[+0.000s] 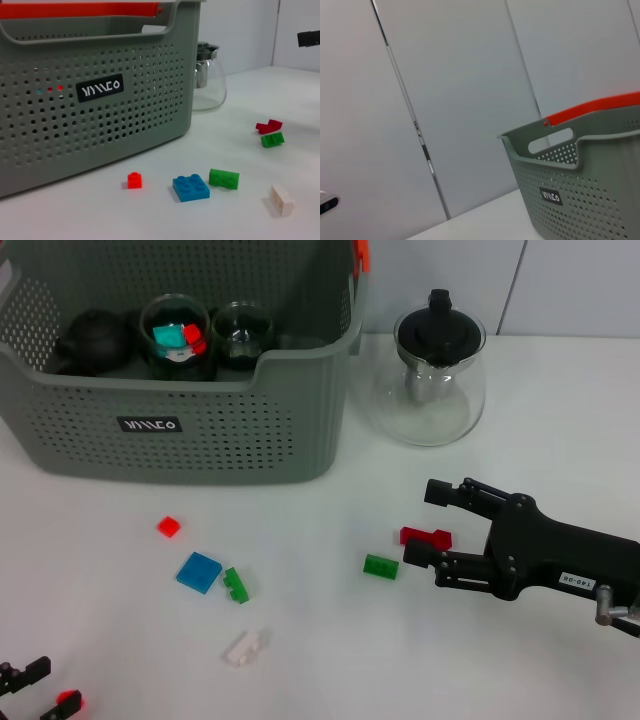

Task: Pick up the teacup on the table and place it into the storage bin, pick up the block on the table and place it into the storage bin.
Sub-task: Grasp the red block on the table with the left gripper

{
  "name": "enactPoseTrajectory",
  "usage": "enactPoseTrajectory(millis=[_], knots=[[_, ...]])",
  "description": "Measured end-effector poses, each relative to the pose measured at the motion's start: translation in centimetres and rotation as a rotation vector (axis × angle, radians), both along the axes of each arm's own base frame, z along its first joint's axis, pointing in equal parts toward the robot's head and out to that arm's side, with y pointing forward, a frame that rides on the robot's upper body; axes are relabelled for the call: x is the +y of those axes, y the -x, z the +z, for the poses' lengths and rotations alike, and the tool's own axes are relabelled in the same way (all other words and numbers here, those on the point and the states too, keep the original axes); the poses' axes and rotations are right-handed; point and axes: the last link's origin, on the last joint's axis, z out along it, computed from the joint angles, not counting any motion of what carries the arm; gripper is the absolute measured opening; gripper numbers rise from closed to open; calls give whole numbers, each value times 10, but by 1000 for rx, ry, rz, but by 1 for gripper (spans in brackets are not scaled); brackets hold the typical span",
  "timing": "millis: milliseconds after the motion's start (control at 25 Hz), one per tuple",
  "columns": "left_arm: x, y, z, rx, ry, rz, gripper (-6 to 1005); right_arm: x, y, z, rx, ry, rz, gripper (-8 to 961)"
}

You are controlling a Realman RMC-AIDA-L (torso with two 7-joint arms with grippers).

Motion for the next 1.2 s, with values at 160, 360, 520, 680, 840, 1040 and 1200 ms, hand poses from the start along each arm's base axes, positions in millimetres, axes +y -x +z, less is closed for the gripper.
enactPoseTrajectory(millis=[160,360,520,680,840,1040,1200], knots=[[0,1,0,5,0,6,467,0,0,0,0,0,0,944],[1,2,-4,12,20,8,490,0,0,0,-2,-1,-2,944],[2,3,-8,19,33,10,527,1,-1,0,-4,-2,-4,944],[3,4,-11,32,44,5,526,1,-1,0,-5,-3,-4,944],[3,4,-11,32,48,5,525,1,0,0,-5,-3,-3,944],[3,5,-11,37,48,14,523,2,1,0,-6,-3,1,944],[3,7,-12,42,49,23,498,2,1,0,-6,-4,0,944]])
